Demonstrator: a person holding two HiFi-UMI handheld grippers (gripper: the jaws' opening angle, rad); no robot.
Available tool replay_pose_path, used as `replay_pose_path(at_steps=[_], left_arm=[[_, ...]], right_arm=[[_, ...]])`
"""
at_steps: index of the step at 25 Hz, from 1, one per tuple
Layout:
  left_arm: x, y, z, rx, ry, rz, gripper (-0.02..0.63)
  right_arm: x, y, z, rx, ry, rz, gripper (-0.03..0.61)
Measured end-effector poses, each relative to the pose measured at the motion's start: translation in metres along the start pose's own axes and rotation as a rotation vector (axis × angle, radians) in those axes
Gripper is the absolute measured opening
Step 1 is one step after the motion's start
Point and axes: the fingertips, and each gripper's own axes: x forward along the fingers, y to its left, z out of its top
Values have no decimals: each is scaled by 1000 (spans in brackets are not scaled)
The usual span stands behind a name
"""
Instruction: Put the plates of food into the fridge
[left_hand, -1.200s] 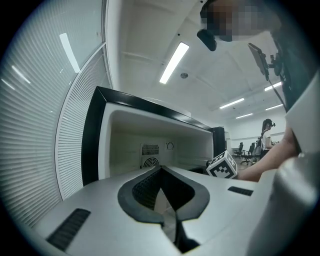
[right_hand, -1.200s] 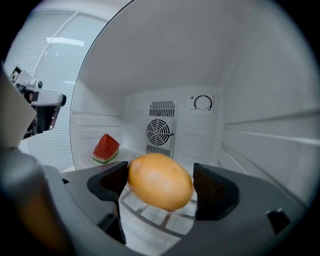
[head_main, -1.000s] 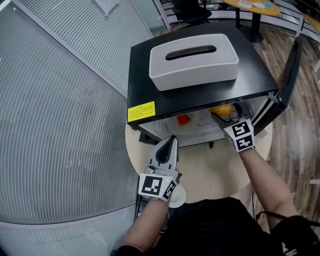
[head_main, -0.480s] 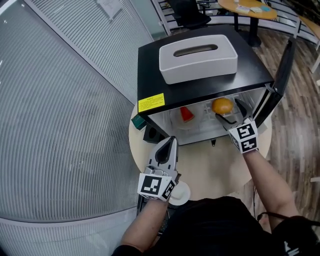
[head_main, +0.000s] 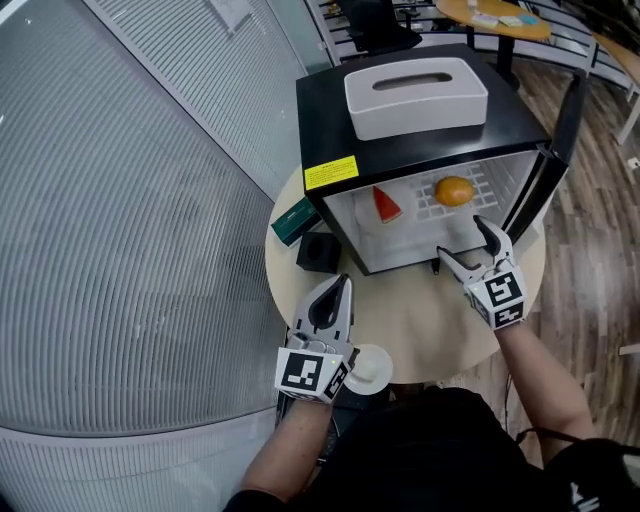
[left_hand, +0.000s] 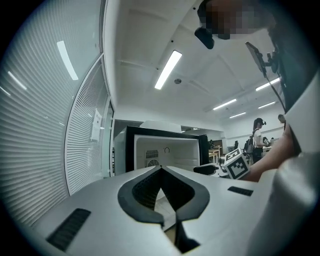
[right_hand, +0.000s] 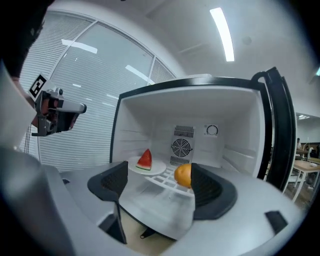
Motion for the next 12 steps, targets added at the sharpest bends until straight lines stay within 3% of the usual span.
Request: replay_pose_path(at_steps=[5,12], left_arm=[[-39,10,4,-27,-32,-2,3],[-85,34,-13,-61,-24,59,3]], right_arm=[[-20,53,-3,17,-2,74,396],[-41,116,-25,94,40,164,394]])
